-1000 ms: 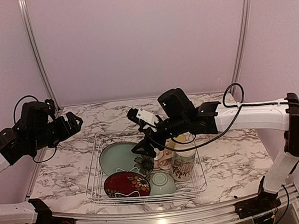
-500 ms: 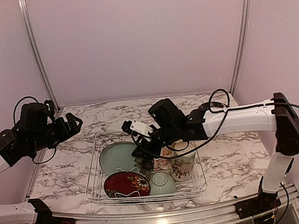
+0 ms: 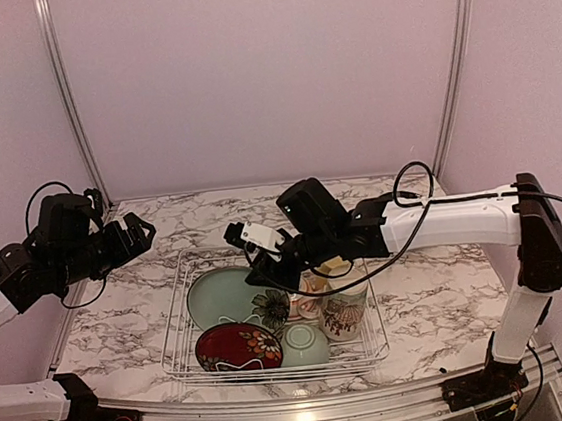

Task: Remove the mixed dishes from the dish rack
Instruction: Grab the plate from the dish rack.

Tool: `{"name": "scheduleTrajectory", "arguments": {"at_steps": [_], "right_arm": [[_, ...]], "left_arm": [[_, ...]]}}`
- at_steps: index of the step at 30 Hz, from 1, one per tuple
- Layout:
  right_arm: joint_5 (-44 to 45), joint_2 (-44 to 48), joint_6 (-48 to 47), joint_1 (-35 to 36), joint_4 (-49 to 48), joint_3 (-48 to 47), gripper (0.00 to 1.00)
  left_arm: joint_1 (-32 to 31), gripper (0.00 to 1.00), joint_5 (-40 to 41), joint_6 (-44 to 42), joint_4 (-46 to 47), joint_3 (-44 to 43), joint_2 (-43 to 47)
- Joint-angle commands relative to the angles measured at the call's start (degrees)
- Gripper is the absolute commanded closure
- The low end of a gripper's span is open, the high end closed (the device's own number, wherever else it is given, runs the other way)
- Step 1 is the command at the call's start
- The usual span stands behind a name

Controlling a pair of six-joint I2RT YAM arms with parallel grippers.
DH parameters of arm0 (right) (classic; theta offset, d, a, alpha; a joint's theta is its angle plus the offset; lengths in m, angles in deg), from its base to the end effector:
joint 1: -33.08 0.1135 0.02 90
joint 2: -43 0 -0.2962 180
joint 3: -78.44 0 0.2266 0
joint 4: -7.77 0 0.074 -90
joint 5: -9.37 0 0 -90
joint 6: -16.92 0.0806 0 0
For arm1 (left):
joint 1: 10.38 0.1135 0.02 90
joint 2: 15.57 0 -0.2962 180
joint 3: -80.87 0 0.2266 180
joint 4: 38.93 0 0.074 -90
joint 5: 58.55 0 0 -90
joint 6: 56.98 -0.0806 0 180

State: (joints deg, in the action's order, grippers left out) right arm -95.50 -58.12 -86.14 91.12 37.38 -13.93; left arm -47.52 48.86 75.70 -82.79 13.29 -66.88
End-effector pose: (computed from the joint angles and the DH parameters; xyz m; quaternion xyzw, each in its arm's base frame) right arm 0.2049 0.3675 0.2754 -0.5648 0.6935 0.2728 0.3545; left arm 0.1629 -0.0931 0.3383 -0.1192 0.8407 -0.2293 0.4759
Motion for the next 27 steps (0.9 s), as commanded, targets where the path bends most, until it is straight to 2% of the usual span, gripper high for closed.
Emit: {"name": "scheduleTrajectory", "arguments": {"at_steps": [1, 3, 6, 10, 14, 18, 27], "right_arm": [[-1.04, -0.89, -1.57, 0.39, 1.67, -2.17, 0.81], [-1.72, -1.51, -1.82, 0.38, 2.32, -2.72, 0.83], [-2.33, -2.38, -2.10, 0.41, 3.01, -3.41, 0.77], [-2.97, -3.03, -2.19, 0.40, 3.66, -4.02, 0.78], [-3.89, -3.03, -2.19, 0.38, 3.81, -4.11, 0.91], [-3.52, -2.71, -2.40, 0.40, 3.88, -4.17, 1.00], [-2.36, -0.34, -2.59, 0.59, 4.87, -5.69, 1.00]], "left_arm": [[-0.21, 0.01, -0.28, -0.31, 1.17, 0.92, 0.45], [-0.21, 0.01, -0.51, -0.38, 1.26, 0.81, 0.29], [-0.21, 0.01, -0.54, -0.40, 1.27, 0.85, 0.24], [-0.21, 0.01, -0.80, -0.32, 1.24, 0.97, 0.41], [-0.21, 0.01, -0.57, -0.31, 1.27, 1.15, 0.60], [-0.21, 0.01, -0.61, -0.36, 1.33, 1.05, 0.46], [-0.21, 0.01, -0.40, -0.32, 1.43, 1.14, 0.57]]}}
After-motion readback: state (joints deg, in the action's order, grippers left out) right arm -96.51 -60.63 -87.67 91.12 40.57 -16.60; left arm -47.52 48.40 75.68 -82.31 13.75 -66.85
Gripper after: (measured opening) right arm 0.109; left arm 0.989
